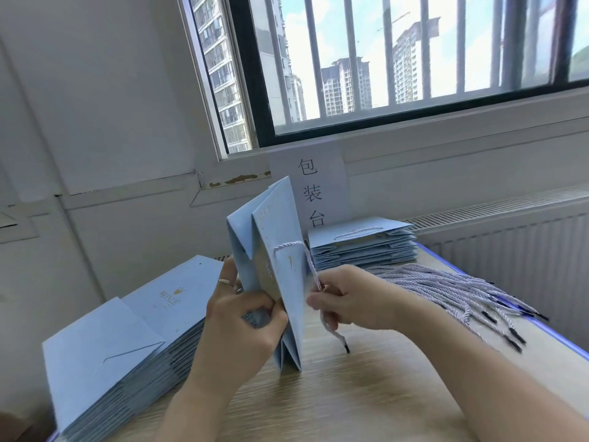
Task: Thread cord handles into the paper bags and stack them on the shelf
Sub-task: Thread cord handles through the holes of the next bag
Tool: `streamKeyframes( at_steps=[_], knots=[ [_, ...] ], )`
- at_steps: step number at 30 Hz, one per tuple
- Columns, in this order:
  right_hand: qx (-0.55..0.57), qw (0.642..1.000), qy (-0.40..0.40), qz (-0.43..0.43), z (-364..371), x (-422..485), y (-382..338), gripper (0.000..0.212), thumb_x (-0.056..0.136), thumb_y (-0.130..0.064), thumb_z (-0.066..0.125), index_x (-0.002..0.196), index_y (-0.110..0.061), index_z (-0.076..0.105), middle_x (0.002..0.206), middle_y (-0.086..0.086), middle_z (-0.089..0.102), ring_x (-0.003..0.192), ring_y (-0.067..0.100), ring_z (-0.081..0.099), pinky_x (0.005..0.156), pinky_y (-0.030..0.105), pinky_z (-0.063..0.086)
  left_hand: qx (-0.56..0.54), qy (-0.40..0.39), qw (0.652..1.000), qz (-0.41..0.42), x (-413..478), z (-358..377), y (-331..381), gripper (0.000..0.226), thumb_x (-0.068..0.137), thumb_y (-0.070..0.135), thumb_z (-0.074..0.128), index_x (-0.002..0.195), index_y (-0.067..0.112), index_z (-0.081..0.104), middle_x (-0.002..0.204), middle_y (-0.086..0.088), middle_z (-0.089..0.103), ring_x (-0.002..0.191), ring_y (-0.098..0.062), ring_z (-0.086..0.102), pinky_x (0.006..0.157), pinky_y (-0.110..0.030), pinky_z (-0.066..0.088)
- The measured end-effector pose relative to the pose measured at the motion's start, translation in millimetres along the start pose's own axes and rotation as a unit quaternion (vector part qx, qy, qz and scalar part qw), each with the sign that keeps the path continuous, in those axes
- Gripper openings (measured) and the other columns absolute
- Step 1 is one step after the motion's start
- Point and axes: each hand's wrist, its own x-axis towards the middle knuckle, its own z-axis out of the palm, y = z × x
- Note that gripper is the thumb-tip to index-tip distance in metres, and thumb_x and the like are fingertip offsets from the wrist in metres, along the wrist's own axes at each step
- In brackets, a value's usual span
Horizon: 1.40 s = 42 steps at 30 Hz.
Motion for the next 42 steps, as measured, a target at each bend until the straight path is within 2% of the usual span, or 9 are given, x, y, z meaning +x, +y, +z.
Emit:
streamKeyframes(
  at_steps=[3,7,11,14,17,22,28,34,42],
  knots=[
    [0.132,0.990,0.036,-0.039,-5.3,1.6,-0.8,0.014,0.095,-0.009,0.064,0.082,-0.008,0.059,0.065,0.004,0.069,0.058,0.017,0.055,0.061,0.028,0.045,0.009,-0.018,1.000,-0.022,-0.8,1.3,-0.8,0.021,0.070,0.020,0.073,0.051,0.018,0.066,0.097,-0.007,0.060,0.095,0.002,0.056,0.067,-0.004,0.039],
    [0.174,0.982,0.059,-0.051,-12.3,-0.6,0.4,0.020,0.084,-0.005,0.075,0.076,-0.010,0.057,0.074,0.027,0.064,0.061,0.020,0.055,0.061,0.027,0.044,0.022,-0.022,0.999,-0.036,-0.9,1.7,-1.7,0.023,0.072,0.017,0.079,0.053,0.022,0.067,0.098,-0.003,0.059,0.091,-0.002,0.058,0.063,-0.005,0.040],
    [0.205,0.976,0.056,-0.049,-15.6,-2.3,0.5,0.009,0.088,0.005,0.059,0.088,-0.003,0.055,0.060,0.006,0.050,0.059,0.021,0.046,0.063,0.033,0.039,0.037,-0.030,0.998,-0.032,-1.2,2.5,0.1,0.030,0.072,0.004,0.081,0.052,0.020,0.064,0.096,-0.002,0.056,0.086,-0.003,0.057,0.057,-0.009,0.041],
    [0.265,0.963,0.037,-0.033,-15.1,-3.0,-0.8,0.026,0.096,0.006,0.050,0.108,-0.009,0.068,0.067,0.007,0.052,0.061,0.019,0.048,0.060,0.027,0.042,0.017,-0.024,0.999,-0.029,-0.6,2.0,1.6,0.023,0.072,0.016,0.079,0.054,0.025,0.066,0.101,0.003,0.055,0.086,-0.004,0.058,0.058,-0.012,0.045],
    [0.259,0.966,0.025,0.000,-14.5,-3.4,-1.5,0.039,0.098,0.006,0.045,0.083,-0.013,0.076,0.078,0.014,0.063,0.063,0.019,0.053,0.066,0.029,0.045,0.009,-0.030,0.999,-0.039,-1.6,1.5,3.6,0.024,0.074,0.010,0.080,0.056,0.020,0.068,0.109,0.007,0.053,0.088,-0.005,0.060,0.059,-0.019,0.050],
    [0.249,0.968,0.004,0.041,-9.8,2.6,0.0,0.028,0.080,-0.003,0.044,0.070,-0.013,0.068,0.076,0.016,0.043,0.059,0.018,0.035,0.060,0.028,0.026,0.010,-0.031,0.999,-0.044,-1.3,0.8,4.7,0.021,0.074,0.013,0.076,0.056,0.019,0.068,0.107,0.007,0.053,0.086,-0.004,0.059,0.058,-0.012,0.045],
    [0.143,0.989,-0.033,0.018,-7.4,-2.2,0.7,0.021,0.099,-0.010,0.054,0.078,-0.012,0.057,0.062,-0.005,0.051,0.061,0.012,0.047,0.062,0.022,0.039,0.023,-0.045,0.998,-0.047,-1.1,-0.2,3.7,0.023,0.075,0.005,0.080,0.058,0.018,0.070,0.101,0.003,0.055,0.089,-0.001,0.058,0.061,-0.009,0.045],
    [0.147,0.988,-0.034,-0.003,-6.8,-1.3,0.0,0.011,0.096,-0.011,0.063,0.086,-0.007,0.062,0.079,0.003,0.074,0.070,0.014,0.066,0.065,0.024,0.050,0.023,-0.062,0.997,-0.040,-2.4,-0.1,5.3,0.020,0.073,0.008,0.081,0.061,0.021,0.073,0.105,0.012,0.053,0.089,0.002,0.060,0.066,-0.005,0.045],
    [0.100,0.995,0.002,0.002,-1.2,-0.1,-0.7,0.011,0.082,-0.003,0.075,0.084,-0.002,0.064,0.066,0.005,0.067,0.064,0.013,0.065,0.065,0.025,0.050,0.016,-0.083,0.995,-0.049,-2.2,-1.0,1.5,0.025,0.074,0.013,0.080,0.067,0.036,0.075,0.104,0.011,0.059,0.089,-0.002,0.061,0.067,-0.007,0.047]
  ],
)
